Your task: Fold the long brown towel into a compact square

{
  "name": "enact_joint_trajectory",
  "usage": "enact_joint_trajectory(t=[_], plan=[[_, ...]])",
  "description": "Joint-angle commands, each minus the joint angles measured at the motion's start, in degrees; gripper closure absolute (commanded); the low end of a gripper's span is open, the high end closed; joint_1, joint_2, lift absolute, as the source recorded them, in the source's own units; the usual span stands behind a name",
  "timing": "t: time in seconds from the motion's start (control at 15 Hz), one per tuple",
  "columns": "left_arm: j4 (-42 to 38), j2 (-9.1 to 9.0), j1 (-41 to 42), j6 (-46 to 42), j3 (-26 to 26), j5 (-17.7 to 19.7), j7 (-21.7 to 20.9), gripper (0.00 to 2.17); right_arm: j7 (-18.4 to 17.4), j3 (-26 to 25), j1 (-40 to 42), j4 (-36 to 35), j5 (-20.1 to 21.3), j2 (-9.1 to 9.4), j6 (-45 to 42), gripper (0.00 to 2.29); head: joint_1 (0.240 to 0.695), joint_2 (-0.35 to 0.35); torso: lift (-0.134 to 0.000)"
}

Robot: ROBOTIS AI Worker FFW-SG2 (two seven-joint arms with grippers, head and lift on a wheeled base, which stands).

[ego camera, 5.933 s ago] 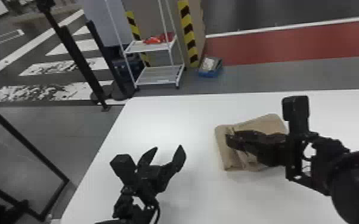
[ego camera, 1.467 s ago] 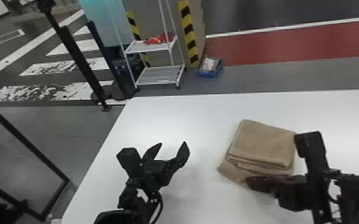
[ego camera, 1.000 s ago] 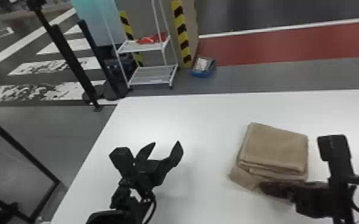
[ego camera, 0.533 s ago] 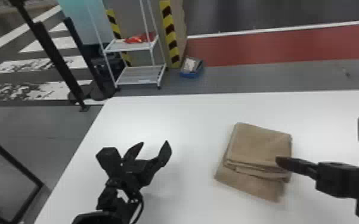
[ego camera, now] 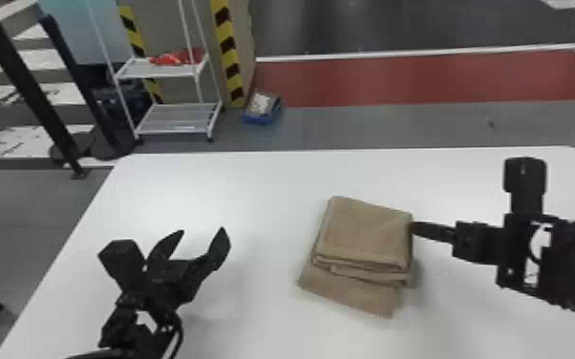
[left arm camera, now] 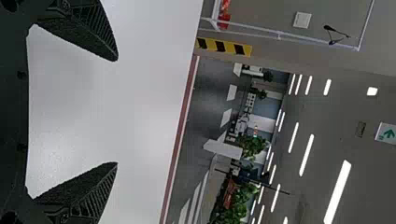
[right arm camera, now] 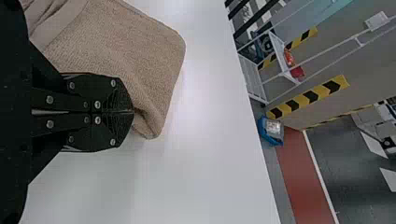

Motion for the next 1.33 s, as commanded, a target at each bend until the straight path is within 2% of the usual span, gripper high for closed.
enact_joint_trajectory(t=[0.0, 0.27, 0.47, 0.6, 0.73, 0.87, 1.07, 1.27], plan=[[0.0, 0.09, 0.09, 0.0, 0.3, 0.07, -0.08, 0.08, -1.16, 3.51, -3.18, 6.18, 1.84, 0.07, -4.07, 2.02, 0.695, 0.138, -0.126], [0.09, 0.53, 0.09, 0.0, 0.3, 0.42, -0.08, 0.08, -1.51, 8.87, -6.6, 13.12, 3.33, 0.07, -10.75, 2.02, 0.695, 0.173, -0.126], [0.44, 0.88, 0.0, -0.18, 0.38, 0.59, -0.08, 0.08, -1.51, 11.86, -6.78, 14.17, 3.24, 0.07, -14.09, 2.02, 0.695, 0.198, -0.126], [0.71, 0.97, 0.0, -0.18, 0.38, 0.77, -0.08, 0.08, -2.57, 11.5, -3.35, 8.64, 4.74, 0.07, -14.09, 2.02, 0.695, 0.212, -0.126], [1.41, 1.41, -0.35, -0.53, 0.38, 0.95, 0.0, 0.08, -3.18, 10.27, 1.57, 0.37, 2.63, 0.07, -16.2, 2.02, 0.695, 0.214, -0.126], [1.67, 1.23, -0.7, -0.53, -0.32, 0.86, -0.08, 0.08, -0.81, 11.15, 4.03, -2.88, 1.66, 0.07, -19.54, 2.02, 0.695, 0.215, -0.126], [1.58, 1.23, -0.53, -0.7, -0.76, 0.86, -0.08, 0.08, -0.54, 13.09, 1.83, 2.4, 3.51, 0.07, -18.48, 2.02, 0.695, 0.228, -0.126], [1.67, 1.41, -0.26, -1.41, -0.32, 0.95, 0.0, 0.08, -0.98, 13.88, 0.52, 8.55, 7.64, 0.07, -18.13, 2.02, 0.695, 0.233, -0.126]])
